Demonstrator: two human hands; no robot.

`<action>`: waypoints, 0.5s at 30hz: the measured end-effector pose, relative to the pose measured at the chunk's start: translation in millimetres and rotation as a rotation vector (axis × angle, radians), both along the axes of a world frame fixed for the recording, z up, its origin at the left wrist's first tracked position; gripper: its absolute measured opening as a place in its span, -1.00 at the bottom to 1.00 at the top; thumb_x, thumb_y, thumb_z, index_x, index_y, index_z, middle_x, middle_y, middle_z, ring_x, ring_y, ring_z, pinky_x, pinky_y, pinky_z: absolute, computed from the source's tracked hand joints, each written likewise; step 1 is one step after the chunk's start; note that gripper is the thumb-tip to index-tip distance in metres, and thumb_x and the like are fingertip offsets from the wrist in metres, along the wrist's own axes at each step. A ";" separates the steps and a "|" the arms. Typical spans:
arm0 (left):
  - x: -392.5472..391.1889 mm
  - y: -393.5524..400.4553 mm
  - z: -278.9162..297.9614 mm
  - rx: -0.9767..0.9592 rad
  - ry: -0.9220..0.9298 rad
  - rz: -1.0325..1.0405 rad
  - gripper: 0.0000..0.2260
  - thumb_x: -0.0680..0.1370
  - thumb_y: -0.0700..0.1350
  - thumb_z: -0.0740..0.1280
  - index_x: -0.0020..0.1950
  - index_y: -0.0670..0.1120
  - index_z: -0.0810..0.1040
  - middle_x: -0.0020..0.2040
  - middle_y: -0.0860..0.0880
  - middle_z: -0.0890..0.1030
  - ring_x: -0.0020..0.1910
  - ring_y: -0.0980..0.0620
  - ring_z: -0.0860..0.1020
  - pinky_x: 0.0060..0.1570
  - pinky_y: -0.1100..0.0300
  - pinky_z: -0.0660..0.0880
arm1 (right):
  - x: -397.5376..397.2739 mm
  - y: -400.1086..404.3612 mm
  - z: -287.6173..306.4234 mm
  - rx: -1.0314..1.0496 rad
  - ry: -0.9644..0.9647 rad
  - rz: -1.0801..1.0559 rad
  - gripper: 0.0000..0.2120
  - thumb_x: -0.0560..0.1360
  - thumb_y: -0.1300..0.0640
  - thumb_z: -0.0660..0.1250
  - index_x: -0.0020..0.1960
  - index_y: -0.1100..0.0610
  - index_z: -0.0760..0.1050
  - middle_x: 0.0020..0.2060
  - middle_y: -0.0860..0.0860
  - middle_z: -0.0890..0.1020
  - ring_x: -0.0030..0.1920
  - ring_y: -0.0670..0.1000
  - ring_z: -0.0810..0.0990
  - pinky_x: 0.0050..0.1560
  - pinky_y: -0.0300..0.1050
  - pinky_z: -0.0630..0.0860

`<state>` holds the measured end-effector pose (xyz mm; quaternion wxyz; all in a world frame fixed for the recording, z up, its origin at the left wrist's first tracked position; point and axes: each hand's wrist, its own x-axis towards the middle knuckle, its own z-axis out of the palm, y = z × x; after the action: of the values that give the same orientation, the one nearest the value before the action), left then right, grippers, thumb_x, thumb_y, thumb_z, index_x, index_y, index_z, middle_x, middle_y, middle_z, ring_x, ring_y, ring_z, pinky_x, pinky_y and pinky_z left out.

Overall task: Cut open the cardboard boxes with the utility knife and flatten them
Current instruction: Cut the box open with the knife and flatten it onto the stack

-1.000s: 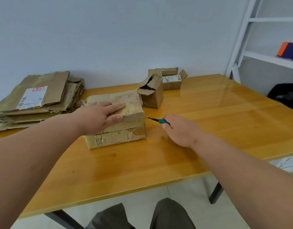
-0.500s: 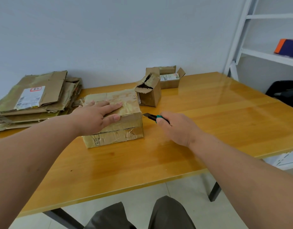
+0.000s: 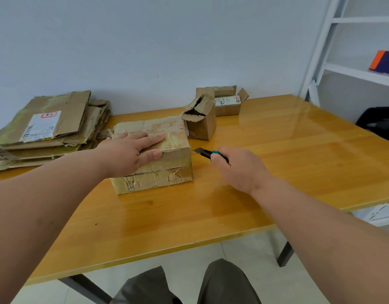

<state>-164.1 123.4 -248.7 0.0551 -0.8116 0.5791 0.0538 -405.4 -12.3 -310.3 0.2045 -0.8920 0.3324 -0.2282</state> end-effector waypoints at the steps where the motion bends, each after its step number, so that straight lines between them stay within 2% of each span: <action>1: 0.2 0.2 -0.1 0.000 0.002 0.001 -0.31 0.32 0.48 -0.25 0.47 0.44 -0.15 0.59 0.11 -0.01 0.56 -0.18 -0.04 0.47 -0.26 0.02 | 1.7 0.7 0.3 -0.001 0.000 0.008 -0.66 0.63 -0.08 0.10 -0.29 0.01 0.29 -0.41 -0.04 0.41 -0.39 0.01 0.35 -0.40 -0.09 0.22; 15: 1.5 0.0 -1.0 0.001 0.003 0.005 -0.30 0.31 0.49 -0.26 0.46 0.45 -0.16 0.59 0.09 0.00 0.56 -0.18 -0.04 0.47 -0.25 0.02 | 11.3 1.1 -1.6 -0.006 -0.024 0.013 -0.66 0.63 -0.06 0.07 -0.28 0.03 0.30 -0.41 -0.04 0.42 -0.39 0.00 0.36 -0.39 -0.10 0.21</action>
<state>-162.5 123.4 -249.7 0.0544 -0.8130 0.5770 0.0556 -394.1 -11.2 -311.9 0.2076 -0.8918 0.3234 -0.2387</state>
